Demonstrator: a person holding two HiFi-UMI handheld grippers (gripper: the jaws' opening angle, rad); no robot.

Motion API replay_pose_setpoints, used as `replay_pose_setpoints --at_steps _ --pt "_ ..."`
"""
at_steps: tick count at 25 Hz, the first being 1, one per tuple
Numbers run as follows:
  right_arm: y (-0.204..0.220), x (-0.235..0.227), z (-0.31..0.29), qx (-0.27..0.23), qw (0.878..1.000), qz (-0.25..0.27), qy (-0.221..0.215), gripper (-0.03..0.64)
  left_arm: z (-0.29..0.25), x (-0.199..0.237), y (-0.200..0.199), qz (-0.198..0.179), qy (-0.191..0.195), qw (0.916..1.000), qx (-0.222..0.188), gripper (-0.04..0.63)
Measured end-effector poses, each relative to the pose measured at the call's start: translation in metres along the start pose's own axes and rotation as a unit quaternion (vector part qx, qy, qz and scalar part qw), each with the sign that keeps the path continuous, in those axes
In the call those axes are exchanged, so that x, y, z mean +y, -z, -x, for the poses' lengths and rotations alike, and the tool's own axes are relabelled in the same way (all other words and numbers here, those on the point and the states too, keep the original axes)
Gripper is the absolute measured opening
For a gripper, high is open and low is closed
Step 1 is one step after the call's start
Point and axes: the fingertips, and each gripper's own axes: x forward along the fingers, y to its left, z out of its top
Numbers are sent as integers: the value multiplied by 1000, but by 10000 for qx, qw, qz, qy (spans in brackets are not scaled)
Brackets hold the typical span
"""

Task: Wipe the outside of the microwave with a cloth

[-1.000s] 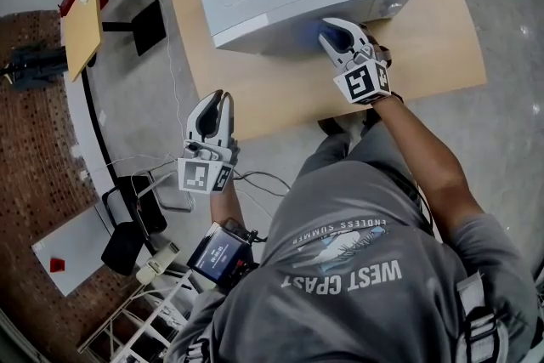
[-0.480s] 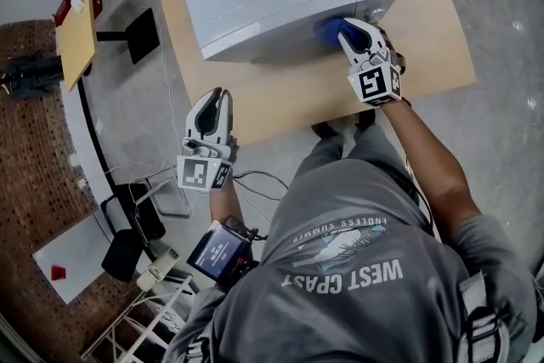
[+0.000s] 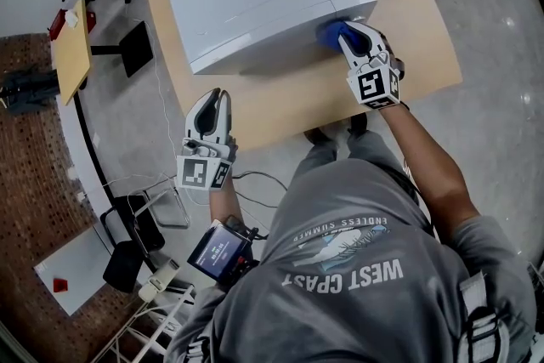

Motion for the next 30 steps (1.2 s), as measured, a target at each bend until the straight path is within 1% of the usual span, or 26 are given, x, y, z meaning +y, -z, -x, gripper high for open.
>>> replay_pose_setpoints --at_steps 3,5,7,9,10,12,15,17,19,22,25,27,30 --pt "-2 -8 8 7 9999 -139 -89 77 -7 -4 -5 -7 28 10000 -29 63" --pt "-11 -13 16 -82 9993 -311 -180 75 -13 -6 -9 -28 38 10000 -56 61" --pt "-25 -23 28 -325 9976 -566 -230 76 -17 -7 -13 -57 32 9999 -90 61" --pt "-47 -43 43 -839 9921 -918 -160 75 -20 -9 -17 -86 4 9999 -116 63" --pt "-60 -58 52 -1115 9872 -1136 -79 76 -21 -10 -19 -103 -17 9999 -120 63" --pt "-80 -96 68 -1512 9761 -1558 117 75 -22 -10 -24 -142 -68 9998 -111 63" --pt "-102 -165 82 -2044 9542 -2143 434 76 -17 -12 -27 -187 -190 9996 -55 61" --pt "-99 -205 77 -2253 9434 -2354 611 75 -13 -11 -29 -195 -316 9993 -13 61" --pt "-90 -236 60 -2292 9391 -2469 683 76 -12 -9 -28 -216 -429 9988 35 63" --pt "-68 -263 19 -2208 9332 -2781 556 77 -16 -9 -23 -254 -553 9980 142 63" --pt "-52 -265 -19 -2119 9243 -3166 227 77 -19 -13 -22 -272 -629 9973 251 63" --pt "-43 -257 -37 -2106 9118 -3526 -44 77 -21 -17 -23 -288 -643 9970 316 61" --pt "-30 -244 -55 -2169 8826 -4152 -401 76 -23 -21 -22 -308 -679 9964 414 63"
